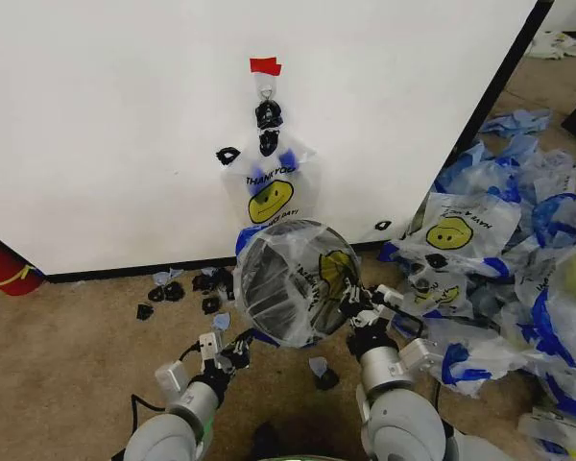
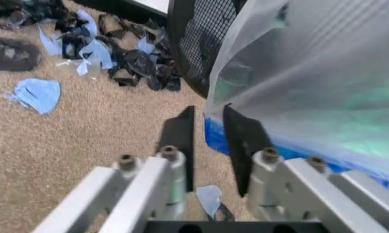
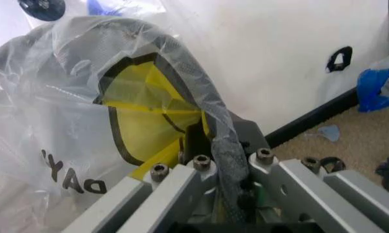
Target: Pick up the garbage bag from the wall and place it over the trash bin.
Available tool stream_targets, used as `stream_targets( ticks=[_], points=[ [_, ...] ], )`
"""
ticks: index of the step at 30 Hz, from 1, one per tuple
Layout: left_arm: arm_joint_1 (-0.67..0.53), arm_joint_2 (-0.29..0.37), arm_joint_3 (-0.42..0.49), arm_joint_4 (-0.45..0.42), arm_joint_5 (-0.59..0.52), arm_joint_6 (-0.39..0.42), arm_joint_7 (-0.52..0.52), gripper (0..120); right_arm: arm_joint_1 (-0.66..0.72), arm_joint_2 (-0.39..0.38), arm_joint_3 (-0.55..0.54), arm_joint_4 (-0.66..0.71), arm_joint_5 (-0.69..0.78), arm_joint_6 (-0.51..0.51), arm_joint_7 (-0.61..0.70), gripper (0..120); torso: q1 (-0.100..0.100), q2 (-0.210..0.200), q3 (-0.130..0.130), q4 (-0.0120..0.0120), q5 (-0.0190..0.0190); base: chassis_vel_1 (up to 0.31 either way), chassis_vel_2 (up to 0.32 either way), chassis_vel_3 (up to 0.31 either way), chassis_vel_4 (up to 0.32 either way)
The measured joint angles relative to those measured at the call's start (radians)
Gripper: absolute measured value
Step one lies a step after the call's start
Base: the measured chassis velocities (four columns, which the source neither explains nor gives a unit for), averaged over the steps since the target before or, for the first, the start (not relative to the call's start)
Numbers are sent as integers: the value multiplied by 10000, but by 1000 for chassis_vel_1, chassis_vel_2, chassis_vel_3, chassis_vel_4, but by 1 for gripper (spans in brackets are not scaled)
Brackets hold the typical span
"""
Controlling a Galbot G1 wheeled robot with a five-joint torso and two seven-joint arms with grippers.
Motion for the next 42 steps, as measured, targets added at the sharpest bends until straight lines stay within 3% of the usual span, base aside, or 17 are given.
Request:
stream_targets(
  ticks=[7, 12, 18, 21, 25, 30, 35, 42],
  points=[
    [332, 374, -126, -462, 70, -2, -131, 46, 35, 0, 102, -123, -70, 6, -30, 0, 0, 0, 0, 0, -1, 0, 0, 0, 0],
    [586, 775, -430, -757, 370, 26, -545, 67, 58, -117, 243, -206, -128, 37, -93, 0, 0, 0, 0, 0, -1, 0, 0, 0, 0],
    [509, 886, -1353, -808, 794, 468, -1838, 90, 58, -251, 298, -420, -418, 143, -296, 0, 0, 0, 0, 0, 0, 0, 0, 0, 0],
    [430, 844, -1822, -774, 1222, 721, -2255, 94, 56, -295, 300, -543, -567, 206, -402, 0, 0, 0, 0, 0, -1, 0, 0, 0, 0],
    [221, 839, -2196, -783, 1526, 939, -2479, 94, 71, -327, 300, -643, -676, 234, -485, 0, 0, 0, 0, 0, 0, 0, 0, 0, 0],
    [-142, 912, -2507, -1156, 1641, 985, -2450, 81, 136, -360, 283, -786, -888, 254, -575, 0, 0, 0, 0, 0, 0, 0, 0, 0, 0],
    [-222, 1144, -2733, -2281, 1177, 798, -1626, 59, 252, -420, 228, -1093, -1444, 206, -633, 0, -1, 0, 0, -1, 1, 0, 0, 0, 0],
    [-211, 1371, -2315, -3256, 107, 703, -691, 33, 541, -432, 72, -1337, -1942, 40, -665, 0, -2, 0, 0, 0, 1, 0, 0, 0, 0]
  ],
)
